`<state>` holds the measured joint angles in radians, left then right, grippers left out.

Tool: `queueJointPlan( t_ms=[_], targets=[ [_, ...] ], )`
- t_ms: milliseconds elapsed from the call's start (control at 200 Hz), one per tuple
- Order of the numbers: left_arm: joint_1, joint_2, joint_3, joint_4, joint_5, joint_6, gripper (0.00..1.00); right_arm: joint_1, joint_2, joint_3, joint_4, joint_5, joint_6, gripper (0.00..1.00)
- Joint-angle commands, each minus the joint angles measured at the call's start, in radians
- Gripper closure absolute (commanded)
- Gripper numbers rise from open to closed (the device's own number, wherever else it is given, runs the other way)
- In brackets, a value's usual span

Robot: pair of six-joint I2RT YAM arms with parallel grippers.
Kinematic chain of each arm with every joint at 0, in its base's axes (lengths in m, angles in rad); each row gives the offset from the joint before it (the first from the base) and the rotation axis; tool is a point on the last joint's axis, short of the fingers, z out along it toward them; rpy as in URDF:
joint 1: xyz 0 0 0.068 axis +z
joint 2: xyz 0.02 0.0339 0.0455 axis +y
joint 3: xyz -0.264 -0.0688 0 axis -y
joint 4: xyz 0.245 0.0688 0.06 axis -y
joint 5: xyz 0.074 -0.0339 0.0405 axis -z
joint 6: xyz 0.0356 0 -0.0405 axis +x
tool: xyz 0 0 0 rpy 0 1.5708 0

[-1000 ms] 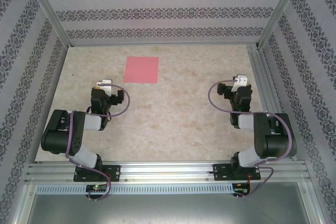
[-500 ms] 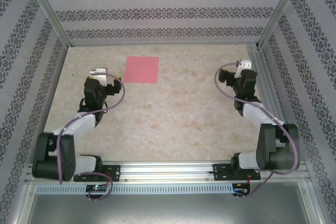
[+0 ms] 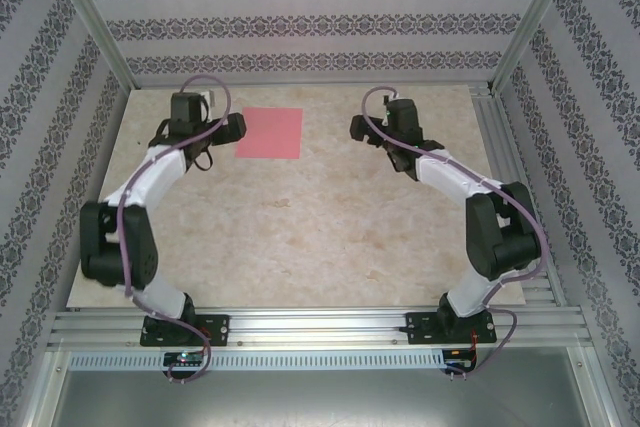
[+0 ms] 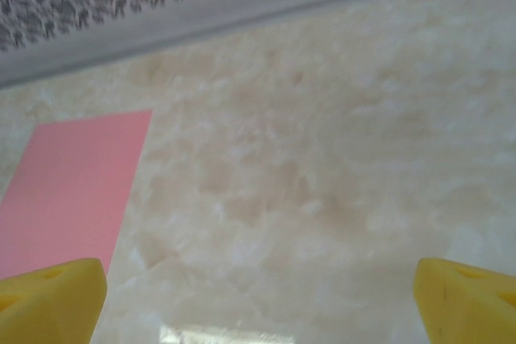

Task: Fold a paper plane with a square sheet of paper (fold left side to right side)
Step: Move the square sheet of paper to the center of the table.

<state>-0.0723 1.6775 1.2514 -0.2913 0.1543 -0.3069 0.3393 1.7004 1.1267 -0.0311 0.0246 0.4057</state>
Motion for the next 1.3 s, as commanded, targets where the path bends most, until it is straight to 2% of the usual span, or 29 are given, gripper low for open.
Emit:
queueJointPlan(
  t_ms=[0, 140, 345, 590, 929, 1299],
  targets=[
    [0.009, 0.144, 0.143, -0.147, 0.135, -0.036, 0.0, 0.037, 0.011, 0.044, -0.036, 0.041, 0.059, 0.02],
    [-0.017, 0.343, 0.32, -0.191, 0.222, -0.043, 0.0, 0.059, 0.022, 0.037, -0.047, 0.049, 0.059, 0.02],
    [-0.065, 0.53, 0.523, -0.249, 0.237, -0.039, 0.0, 0.071, 0.018, 0.021, -0.066, 0.053, 0.049, 0.02],
    [-0.1, 0.667, 0.685, -0.324, 0.211, -0.047, 0.0, 0.089, 0.016, 0.012, -0.082, 0.061, 0.049, 0.02],
    [-0.131, 0.668, 0.607, -0.322, 0.187, -0.03, 0.0, 0.102, -0.02, 0.008, -0.133, 0.094, 0.027, 0.02],
    [-0.187, 0.54, 0.417, -0.281, 0.174, -0.02, 0.0, 0.103, -0.073, -0.057, -0.13, 0.112, 0.053, 0.02]
  ],
)
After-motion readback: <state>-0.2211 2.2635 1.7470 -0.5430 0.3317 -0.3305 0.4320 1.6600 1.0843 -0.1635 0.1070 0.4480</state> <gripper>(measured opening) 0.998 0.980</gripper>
